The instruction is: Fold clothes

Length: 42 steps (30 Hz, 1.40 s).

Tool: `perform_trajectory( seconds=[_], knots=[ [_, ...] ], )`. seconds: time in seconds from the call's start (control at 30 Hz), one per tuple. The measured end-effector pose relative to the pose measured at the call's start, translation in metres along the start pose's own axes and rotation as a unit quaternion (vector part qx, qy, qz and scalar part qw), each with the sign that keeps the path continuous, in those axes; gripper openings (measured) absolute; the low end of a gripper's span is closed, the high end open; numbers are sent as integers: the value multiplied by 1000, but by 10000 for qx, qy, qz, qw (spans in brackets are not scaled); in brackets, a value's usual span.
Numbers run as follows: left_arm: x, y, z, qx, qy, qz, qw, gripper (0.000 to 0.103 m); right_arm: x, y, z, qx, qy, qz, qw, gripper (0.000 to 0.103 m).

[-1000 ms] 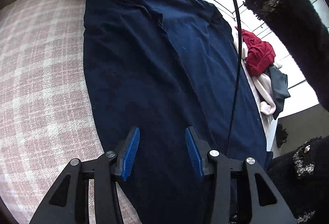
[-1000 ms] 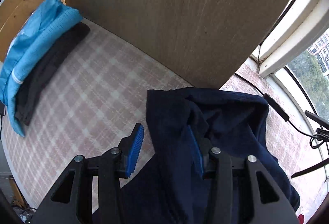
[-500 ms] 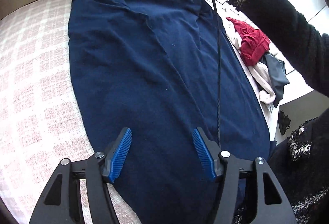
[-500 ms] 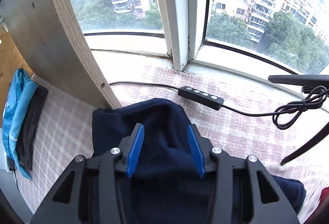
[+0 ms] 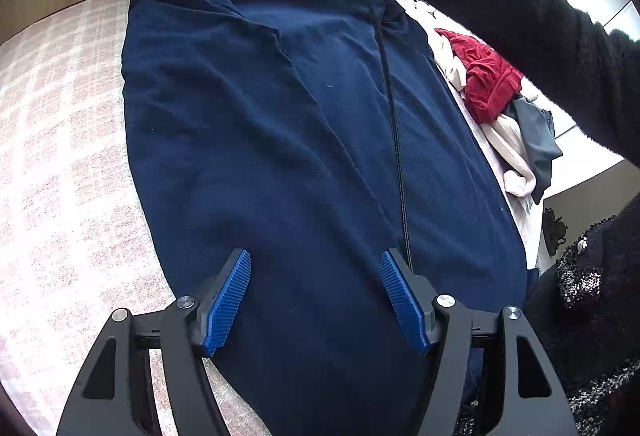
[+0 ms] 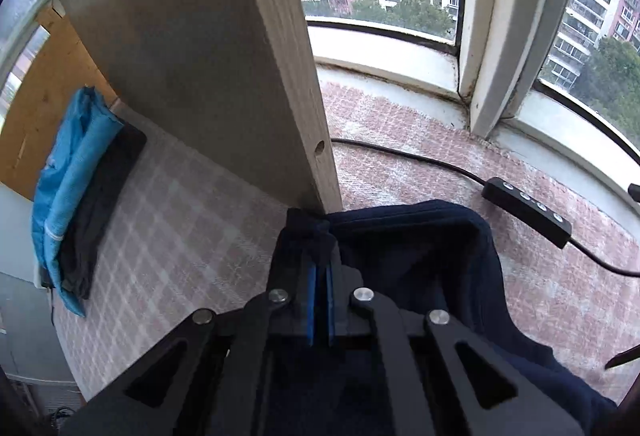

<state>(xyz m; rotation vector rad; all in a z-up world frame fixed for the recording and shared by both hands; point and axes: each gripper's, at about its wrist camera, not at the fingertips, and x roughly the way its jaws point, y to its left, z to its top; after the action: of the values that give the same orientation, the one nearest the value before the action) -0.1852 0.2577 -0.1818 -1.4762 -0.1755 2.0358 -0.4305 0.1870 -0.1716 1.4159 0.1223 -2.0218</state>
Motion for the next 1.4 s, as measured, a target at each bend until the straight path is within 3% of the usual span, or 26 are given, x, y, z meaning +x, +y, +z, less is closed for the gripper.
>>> perform_trajectory(
  seconds=[0.1, 0.17, 0.23, 0.27, 0.3, 0.33, 0.37, 0.47, 0.5, 0.63, 0.73, 0.83, 0.87, 0.9, 0.93, 1.0, 1.13, 1.23, 1.27, 1.3, 1.33, 1.4],
  knots=[
    [0, 0, 0, 34, -19, -15, 10000, 66, -42, -11, -7, -42, -755, -341, 9966, 3],
    [0, 0, 1, 65, -3, -16, 10000, 67, -40, -25, -6, 47, -521, -835, 9951, 4],
    [1, -1, 2, 106, 32, -13, 9999, 68, -27, -36, -1, 100, -42, -947, 9954, 8],
    [1, -1, 2, 130, 52, 1, 9999, 69, -27, -40, -1, 132, 26, -1089, 9940, 12],
    [2, -2, 3, 155, 71, 15, 9999, 69, -29, -42, 0, 155, 51, -1241, 9921, 23],
    [2, -3, 3, 175, 88, 26, 9998, 69, -36, -40, 1, 132, -119, -1413, 9898, 35],
    [2, -3, 3, 187, 97, 31, 9998, 69, -43, -37, 4, 74, -327, -1448, 9889, 39],
    [3, -3, 3, 212, 103, 15, 9997, 71, -49, -23, 17, -237, -463, -974, 9939, 47],
    [3, -3, 3, 225, 108, 15, 9997, 71, -46, -18, 21, -384, -385, -833, 9950, 47],
    [4, -5, 3, 266, 127, 46, 9996, 72, -8, 1, 35, -1040, 40, -1130, 9881, 47],
    [3, -4, 2, 266, 109, 30, 9996, 72, 11, 0, 33, -1051, 338, -919, 9896, 47],
    [4, -3, 2, 259, 113, 0, 9996, 73, 26, -6, 30, -1129, 514, -1048, 9867, 45],
    [4, -4, 3, 264, 118, -7, 9996, 73, 27, -7, 28, -1150, 590, -937, 9872, 39],
    [4, -4, 3, 280, 120, -11, 9995, 73, 29, -8, 26, -1171, 666, -825, 9874, 15],
    [5, -4, 3, 295, 122, -15, 9995, 73, 29, -8, 24, -1206, 702, -742, 9874, 9],
    [5, -5, 3, 327, 122, -24, 9994, 75, 14, -5, 23, -1351, 396, -809, 9867, 8],
    [5, -6, 3, 382, 76, -5, 9992, 76, -19, -24, 44, -736, -537, -762, 9929, 8],
    [7, -7, 4, 386, 80, -2, 9992, 77, 9, -19, 45, -996, 5, -910, 9909, 9],
    [6, -7, 3, 378, 77, -2, 9993, 77, 15, -16, 44, -1054, 79, -1079, 9885, 11],
    [6, -6, 3, 371, 74, -2, 9993, 77, 20, -14, 42, -1088, 133, -1226, 9864, 23],
    [6, -5, 3, 363, 71, -2, 9993, 77, 17, -14, 42, -1010, 89, -1262, 9868, 34],
    [5, -4, 1, 301, 68, -14, 9995, 77, 1, -17, 42, -764, -205, -1091, 9909, 46]
  ],
)
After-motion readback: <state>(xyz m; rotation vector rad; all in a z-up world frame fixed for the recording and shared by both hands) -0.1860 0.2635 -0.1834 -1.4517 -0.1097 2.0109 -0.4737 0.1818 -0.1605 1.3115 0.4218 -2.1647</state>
